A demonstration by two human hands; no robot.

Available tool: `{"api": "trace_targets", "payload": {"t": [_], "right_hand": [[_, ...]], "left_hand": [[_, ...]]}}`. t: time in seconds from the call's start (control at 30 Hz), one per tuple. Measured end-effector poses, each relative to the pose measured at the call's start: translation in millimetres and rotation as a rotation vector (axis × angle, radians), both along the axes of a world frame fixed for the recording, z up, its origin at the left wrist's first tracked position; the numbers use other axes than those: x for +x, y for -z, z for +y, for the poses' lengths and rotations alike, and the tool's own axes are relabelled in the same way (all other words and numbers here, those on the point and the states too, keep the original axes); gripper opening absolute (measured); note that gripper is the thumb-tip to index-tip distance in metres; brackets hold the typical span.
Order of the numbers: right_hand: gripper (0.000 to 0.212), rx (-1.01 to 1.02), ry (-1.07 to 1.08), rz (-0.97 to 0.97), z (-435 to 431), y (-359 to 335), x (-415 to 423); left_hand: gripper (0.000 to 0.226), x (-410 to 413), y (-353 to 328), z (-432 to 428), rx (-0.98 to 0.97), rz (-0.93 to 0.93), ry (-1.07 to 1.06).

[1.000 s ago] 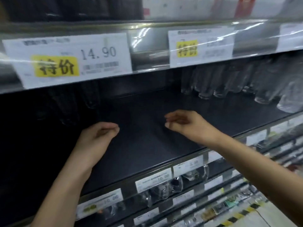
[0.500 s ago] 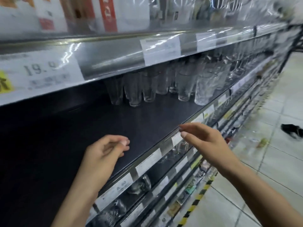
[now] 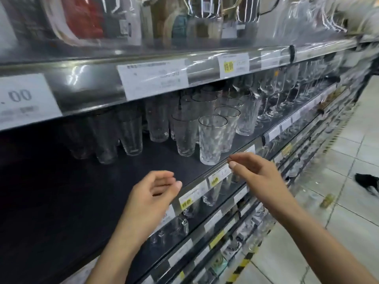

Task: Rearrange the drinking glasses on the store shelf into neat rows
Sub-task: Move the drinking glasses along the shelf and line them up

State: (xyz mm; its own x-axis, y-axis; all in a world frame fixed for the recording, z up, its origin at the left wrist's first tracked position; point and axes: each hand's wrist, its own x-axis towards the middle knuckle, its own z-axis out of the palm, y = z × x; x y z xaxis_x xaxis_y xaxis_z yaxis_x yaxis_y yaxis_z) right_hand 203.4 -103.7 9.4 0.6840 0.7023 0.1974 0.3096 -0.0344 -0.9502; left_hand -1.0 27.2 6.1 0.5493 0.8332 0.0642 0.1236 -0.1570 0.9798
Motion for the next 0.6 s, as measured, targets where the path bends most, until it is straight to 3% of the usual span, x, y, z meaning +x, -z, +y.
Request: {"api": "trace_targets", "payload": {"t": [0.2, 0.37, 0.5, 0.6], "right_hand": [[0.017, 0.028, 0.042, 0.020, 23.7, 8.9, 84.3], [0.038, 0.053, 0.058, 0.015, 50.5, 19.9, 122.0], [0.055, 0.062, 0.009, 0.032, 74.3, 29.3, 136.3], [0.059, 0.056, -0.023, 0.012, 87.8, 33.4, 140.8]], "left_hand": [[0.060, 93.8, 12.7, -8.1, 0.012, 0.021, -0.063], [0.071, 146.4, 20.9, -13.7, 0.134, 0.082, -0.323], [0.089, 175.8, 23.4, -10.0, 0.179, 0.160, -0.424], [0.089, 190.6, 20.6, -9.5, 0.211, 0.209, -0.466]]}}
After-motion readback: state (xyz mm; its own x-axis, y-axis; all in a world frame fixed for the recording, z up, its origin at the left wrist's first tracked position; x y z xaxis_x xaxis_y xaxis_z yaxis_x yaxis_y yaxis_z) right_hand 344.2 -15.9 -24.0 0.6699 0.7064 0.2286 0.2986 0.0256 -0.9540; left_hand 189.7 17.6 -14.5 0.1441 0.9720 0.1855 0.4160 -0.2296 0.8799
